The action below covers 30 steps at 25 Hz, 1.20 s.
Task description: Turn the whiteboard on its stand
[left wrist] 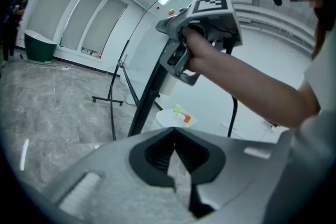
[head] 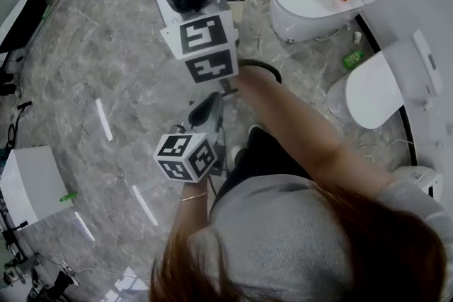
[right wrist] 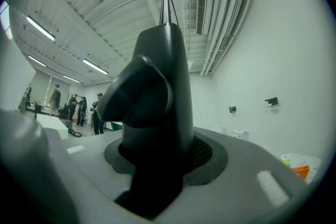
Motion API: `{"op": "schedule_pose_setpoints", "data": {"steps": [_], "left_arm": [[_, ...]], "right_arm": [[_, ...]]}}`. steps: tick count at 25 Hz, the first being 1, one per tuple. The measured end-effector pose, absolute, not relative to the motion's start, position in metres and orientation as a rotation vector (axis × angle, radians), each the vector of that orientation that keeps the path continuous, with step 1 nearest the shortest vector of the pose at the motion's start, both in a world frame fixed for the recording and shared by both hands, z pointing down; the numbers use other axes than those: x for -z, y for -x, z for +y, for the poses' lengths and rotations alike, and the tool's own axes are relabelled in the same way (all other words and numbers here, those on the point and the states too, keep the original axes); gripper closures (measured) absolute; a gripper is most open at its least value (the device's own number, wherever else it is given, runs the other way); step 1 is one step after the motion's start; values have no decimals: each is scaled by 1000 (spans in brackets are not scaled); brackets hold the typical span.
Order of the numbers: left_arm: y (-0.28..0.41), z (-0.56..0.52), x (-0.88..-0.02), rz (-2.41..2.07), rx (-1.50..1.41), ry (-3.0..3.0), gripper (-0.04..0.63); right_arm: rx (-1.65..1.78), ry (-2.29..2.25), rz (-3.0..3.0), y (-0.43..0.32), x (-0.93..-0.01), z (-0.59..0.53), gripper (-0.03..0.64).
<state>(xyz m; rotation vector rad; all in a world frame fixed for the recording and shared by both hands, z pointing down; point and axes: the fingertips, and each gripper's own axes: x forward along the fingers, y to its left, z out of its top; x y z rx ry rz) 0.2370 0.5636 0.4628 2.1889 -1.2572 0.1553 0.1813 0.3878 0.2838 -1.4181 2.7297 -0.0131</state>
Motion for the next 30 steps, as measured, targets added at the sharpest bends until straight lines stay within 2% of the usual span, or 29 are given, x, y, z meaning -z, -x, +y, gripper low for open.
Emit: {"op": "schedule_pose_setpoints", "data": {"steps": [10, 22, 30], "left_arm": [[-263, 608, -475, -1160, -187, -2224, 595], [-270, 622, -470, -1258, -143, -2176, 595], [-280, 626, -454, -1328, -119, -2211, 595]], "right_arm": [[33, 1463, 2713, -195, -284, 400, 457], [10, 1409, 2708, -214, -284, 450, 440], [-46, 1318, 2798, -233, -300, 473, 336]]}}
